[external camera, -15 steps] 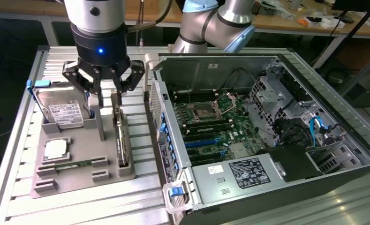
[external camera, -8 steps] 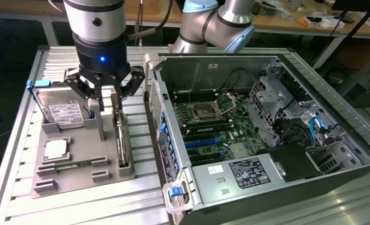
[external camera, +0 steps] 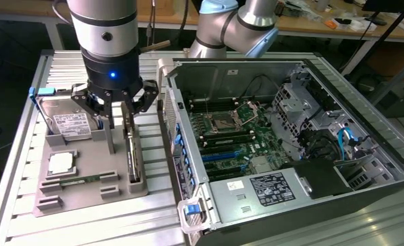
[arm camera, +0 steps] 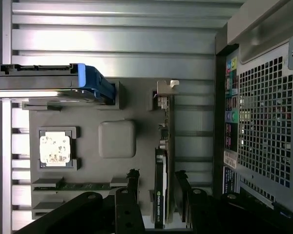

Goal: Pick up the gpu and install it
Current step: 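Pick up the gpu and move the gpu toward the slot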

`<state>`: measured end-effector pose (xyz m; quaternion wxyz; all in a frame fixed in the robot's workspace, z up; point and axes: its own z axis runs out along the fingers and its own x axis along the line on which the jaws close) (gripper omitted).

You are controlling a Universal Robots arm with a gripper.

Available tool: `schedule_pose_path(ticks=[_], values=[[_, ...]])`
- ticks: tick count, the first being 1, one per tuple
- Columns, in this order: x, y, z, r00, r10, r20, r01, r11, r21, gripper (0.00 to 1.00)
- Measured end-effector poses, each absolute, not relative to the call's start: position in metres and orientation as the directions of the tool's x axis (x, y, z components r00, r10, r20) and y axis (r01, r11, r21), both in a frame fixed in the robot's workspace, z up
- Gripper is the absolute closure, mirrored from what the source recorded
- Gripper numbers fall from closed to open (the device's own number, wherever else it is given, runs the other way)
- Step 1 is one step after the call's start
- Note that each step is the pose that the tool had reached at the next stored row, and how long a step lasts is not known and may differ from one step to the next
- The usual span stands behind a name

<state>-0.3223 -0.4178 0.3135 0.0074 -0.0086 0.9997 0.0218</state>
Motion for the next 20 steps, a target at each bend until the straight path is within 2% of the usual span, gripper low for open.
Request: schedule_pose_path(ticks=[20], values=[[-0.317, -0.428, 0.283, -1.000, -0.017, -0.015, -0.017, 0.999, 0.041, 0.58]])
